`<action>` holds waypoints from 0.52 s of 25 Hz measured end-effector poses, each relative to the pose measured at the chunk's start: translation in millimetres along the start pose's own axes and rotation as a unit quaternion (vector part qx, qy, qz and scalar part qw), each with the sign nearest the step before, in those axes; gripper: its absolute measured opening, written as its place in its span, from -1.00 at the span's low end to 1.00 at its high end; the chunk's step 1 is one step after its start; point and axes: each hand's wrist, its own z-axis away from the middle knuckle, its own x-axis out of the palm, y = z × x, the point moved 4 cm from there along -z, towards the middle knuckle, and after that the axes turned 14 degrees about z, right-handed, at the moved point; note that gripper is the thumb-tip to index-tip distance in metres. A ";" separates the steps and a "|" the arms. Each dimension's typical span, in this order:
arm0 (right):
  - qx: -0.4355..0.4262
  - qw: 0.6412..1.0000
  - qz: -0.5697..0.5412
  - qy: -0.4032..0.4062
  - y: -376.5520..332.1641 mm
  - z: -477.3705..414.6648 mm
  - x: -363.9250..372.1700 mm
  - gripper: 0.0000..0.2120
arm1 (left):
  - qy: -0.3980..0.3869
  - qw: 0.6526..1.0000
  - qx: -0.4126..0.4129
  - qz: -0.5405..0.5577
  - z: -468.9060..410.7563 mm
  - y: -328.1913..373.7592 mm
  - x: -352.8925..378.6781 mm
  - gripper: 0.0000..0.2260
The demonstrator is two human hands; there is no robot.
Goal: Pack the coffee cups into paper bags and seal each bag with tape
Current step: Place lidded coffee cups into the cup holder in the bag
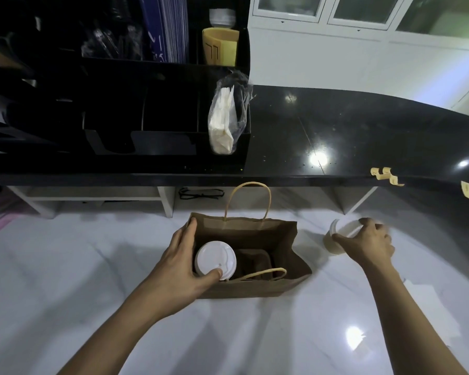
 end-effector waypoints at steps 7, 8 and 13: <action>-0.051 0.987 -0.150 0.020 -11.7 44.1 -37.7 -0.26 | -0.007 1.000 -0.002 -0.004 -2.1 -1.5 1.0 -0.03; -0.069 0.983 -0.170 0.030 -14.7 54.6 -47.4 -0.27 | -0.007 1.000 -0.001 -0.004 -2.0 -1.5 0.9 -0.03; -0.171 0.942 -0.280 0.069 -31.3 112.9 -102.9 -0.28 | -0.021 1.000 -0.003 0.004 -0.7 -3.2 -0.6 0.02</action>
